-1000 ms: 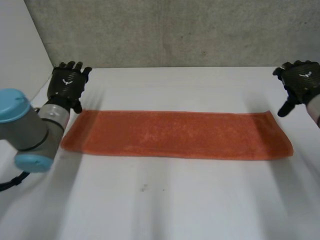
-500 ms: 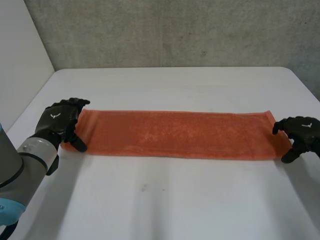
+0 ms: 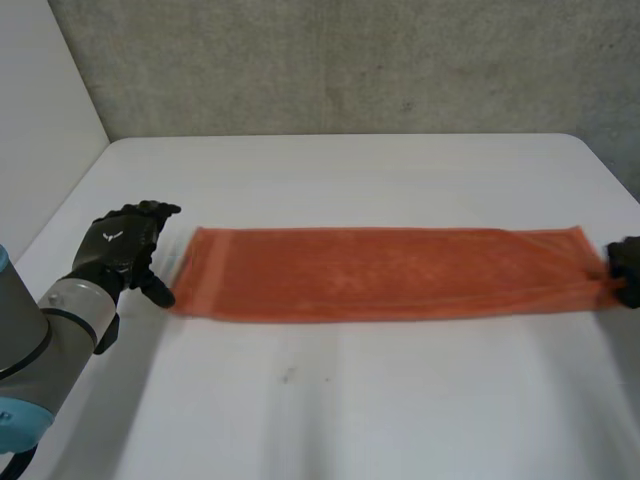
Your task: Fold the laundry
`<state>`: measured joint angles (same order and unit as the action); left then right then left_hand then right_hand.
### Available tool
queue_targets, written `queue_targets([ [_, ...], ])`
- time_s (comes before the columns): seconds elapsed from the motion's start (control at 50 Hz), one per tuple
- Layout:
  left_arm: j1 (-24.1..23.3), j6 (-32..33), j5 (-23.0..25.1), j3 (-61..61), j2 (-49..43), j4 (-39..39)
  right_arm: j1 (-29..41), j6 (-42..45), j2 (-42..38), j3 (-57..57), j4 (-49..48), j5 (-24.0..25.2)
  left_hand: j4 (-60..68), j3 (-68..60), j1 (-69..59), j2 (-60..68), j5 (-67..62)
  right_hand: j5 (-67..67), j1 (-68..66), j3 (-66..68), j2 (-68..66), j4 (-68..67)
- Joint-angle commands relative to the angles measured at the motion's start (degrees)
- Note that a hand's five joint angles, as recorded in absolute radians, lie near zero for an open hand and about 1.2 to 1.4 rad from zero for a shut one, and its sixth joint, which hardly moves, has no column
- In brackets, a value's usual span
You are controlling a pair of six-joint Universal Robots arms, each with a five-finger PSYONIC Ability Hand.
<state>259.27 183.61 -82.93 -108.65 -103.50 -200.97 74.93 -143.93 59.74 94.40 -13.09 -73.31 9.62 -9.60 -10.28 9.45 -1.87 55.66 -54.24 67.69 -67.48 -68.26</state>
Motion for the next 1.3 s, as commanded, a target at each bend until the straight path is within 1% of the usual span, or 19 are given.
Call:
queue_targets([
  [0.02, -0.17, -0.01, -0.04, -0.07, 0.14, 0.14, -6.55, 5.05, 0.98, -6.06, 1.05, -7.37, 0.38, -0.40, 0.28, 0.55, 1.87, 14.34, -25.76, 12.31, -12.52, -11.74],
  [0.1, -0.17, -0.01, -0.04, -0.07, 0.23, 0.14, -6.29, 6.55, 1.25, -8.36, 2.19, -7.20, 0.38, -0.40, 0.28, 0.55, 1.87, 14.34, -25.76, 12.31, -12.52, -11.74],
  [0.16, -0.08, -0.09, -0.12, -0.07, 0.23, 0.14, -0.49, 4.97, 2.83, -11.26, 3.42, -7.29, 0.38, -0.40, 0.28, 0.55, 1.87, 14.34, -25.76, 12.31, -12.52, -11.74],
  [0.2, -0.08, -0.09, -0.12, -0.07, 0.32, 0.14, 7.73, 2.09, 5.98, -13.89, 4.04, -7.03, 0.38, -0.40, 0.28, 0.55, 1.87, 14.34, -25.76, 12.31, -12.52, -11.74],
  [0.26, 0.00, -0.09, -0.12, -0.07, 0.32, 0.14, 11.81, 0.58, 6.79, -14.86, 4.04, -6.85, 0.38, -0.40, 0.28, 0.55, 1.87, 14.34, -25.76, 12.31, -12.52, -11.74],
  [0.32, 0.00, -0.09, -0.12, -0.07, 0.32, 0.14, 19.90, -1.71, 7.40, -16.44, 3.60, -5.97, 0.38, -0.40, 0.28, 0.55, 1.87, 14.34, -25.76, 12.31, -12.52, -11.74],
  [0.36, -0.08, -0.09, -0.12, -0.07, 0.32, 0.14, 29.25, -2.15, 6.53, -18.28, 3.34, -3.00, 0.38, -0.40, 0.28, 0.55, 1.87, 14.34, -25.76, 12.31, -12.52, -11.74],
  [0.38, -0.08, -0.09, -0.12, -0.07, 0.32, 0.14, 29.30, -2.15, 6.53, -18.29, 3.34, -2.98, 0.38, -0.40, 0.28, 0.55, 1.87, 14.34, -25.76, 12.31, -12.52, -11.74],
  [0.52, -0.17, -0.09, -0.21, -0.16, 0.32, 0.23, 48.26, -2.32, -2.94, -21.80, 3.25, 4.75, 0.38, -0.40, 0.28, 0.55, 1.87, 14.34, -25.76, 12.31, -12.52, -11.74],
  [0.68, -0.35, -0.09, -0.12, -0.16, 0.32, 0.14, 55.57, -1.88, -12.97, -24.35, 3.34, 5.11, 0.38, -0.40, 0.28, 0.55, 1.87, 14.34, -25.76, 12.31, -12.52, -11.74],
  [0.7, -0.35, -0.09, -0.12, -0.16, 0.32, 0.14, 55.58, -1.88, -12.99, -24.35, 3.34, 5.11, 0.38, -0.40, 0.28, 0.55, 1.87, 14.34, -25.76, 12.31, -12.52, -11.74],
  [0.74, -0.52, -0.09, -0.04, -0.07, 0.32, 0.14, 55.85, -2.06, -13.69, -24.97, 3.60, 4.15, 0.38, -0.40, 0.28, 0.55, 1.87, -36.11, 24.69, -38.14, 37.93, 38.72],
  [0.76, -0.70, -0.09, 0.05, 0.01, 0.32, 0.14, 55.85, -2.06, -13.69, -24.97, 3.60, 4.14, 0.38, -0.40, 0.28, 0.55, 1.87, -36.40, 24.98, -38.43, 38.21, 39.00],
  [0.78, -0.87, -0.01, 0.05, 0.27, 0.23, 0.14, 55.50, -2.32, -13.08, -24.88, 3.69, 2.92, 0.38, -0.40, 0.28, 0.55, 1.87, -54.89, 43.47, -56.92, 56.70, 57.49],
  [0.92, -2.37, 0.08, 0.49, 2.91, -0.21, 0.05, 52.77, -5.22, -3.49, -22.33, 5.01, -5.53, 0.38, -0.40, 0.28, 0.55, 1.87, -55.66, 44.24, -57.69, 57.48, 58.26],
  [1.0, -7.89, 0.43, 0.58, 7.55, -2.92, 0.05, 44.10, -10.39, 2.73, -15.15, 7.72, -9.39, 0.38, -0.40, 0.28, 0.55, 1.87, -55.66, 44.24, -57.69, 57.48, 58.26],
  [1.18, -17.13, 0.61, 0.23, 18.29, -12.42, 0.05, 32.64, -13.84, 8.99, 0.17, 9.40, -7.90, 0.38, -0.40, 0.28, 0.55, 1.87, -55.66, 44.24, -57.69, 57.48, 58.26],
  [1.22, -19.76, 0.70, 0.14, 22.49, -17.23, 0.31, 27.13, -13.92, 9.69, 5.50, 5.99, -4.41, 0.38, -0.40, 0.28, 0.55, 1.87, -51.28, 39.86, -53.31, 53.09, 53.88],
  [1.3, -21.00, 0.70, 0.05, 25.33, -21.21, 0.31, 23.59, -14.01, 9.60, 9.39, 2.63, -0.08, 0.38, -0.40, 0.28, 0.55, 1.87, -44.64, 33.22, -46.67, 46.46, 47.25],
])
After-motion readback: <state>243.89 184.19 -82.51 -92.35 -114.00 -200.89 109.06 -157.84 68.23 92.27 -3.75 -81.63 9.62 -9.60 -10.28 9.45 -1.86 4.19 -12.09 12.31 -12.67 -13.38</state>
